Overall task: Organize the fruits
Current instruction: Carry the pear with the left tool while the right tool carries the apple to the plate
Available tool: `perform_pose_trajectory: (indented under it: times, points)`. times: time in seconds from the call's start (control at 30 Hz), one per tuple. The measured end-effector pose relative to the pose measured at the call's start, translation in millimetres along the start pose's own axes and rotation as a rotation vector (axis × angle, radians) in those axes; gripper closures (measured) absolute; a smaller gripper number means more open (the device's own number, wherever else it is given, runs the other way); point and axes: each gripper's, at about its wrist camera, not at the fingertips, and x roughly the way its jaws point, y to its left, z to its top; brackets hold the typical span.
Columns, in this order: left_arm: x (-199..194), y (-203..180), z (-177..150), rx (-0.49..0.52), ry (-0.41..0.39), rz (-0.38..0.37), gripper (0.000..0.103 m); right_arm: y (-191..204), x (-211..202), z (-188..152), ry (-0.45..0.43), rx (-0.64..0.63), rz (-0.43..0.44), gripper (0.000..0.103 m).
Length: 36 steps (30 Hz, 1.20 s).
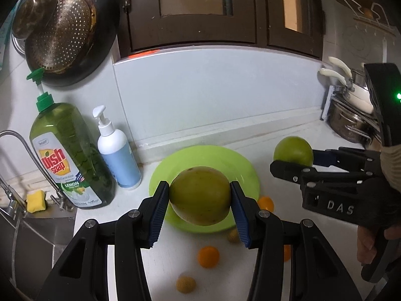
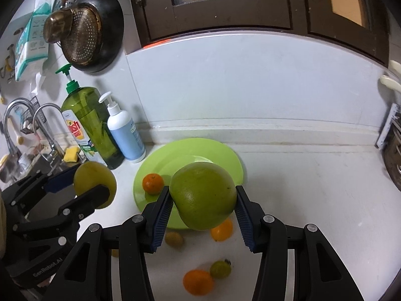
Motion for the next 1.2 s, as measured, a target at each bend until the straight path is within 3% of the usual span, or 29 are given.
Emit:
perform_pose_trajectory:
  times: [0.53,1.2]
  points:
    - [70,21,33,-0.037,0.078,-0.007,0.055,-10,69,41,0.071,-0.018,0.007,0.053]
    - [154,38,28,-0.065,0.233,-0.016,0.055,-28,148,47,0.203,-0.009,0.003,0.053]
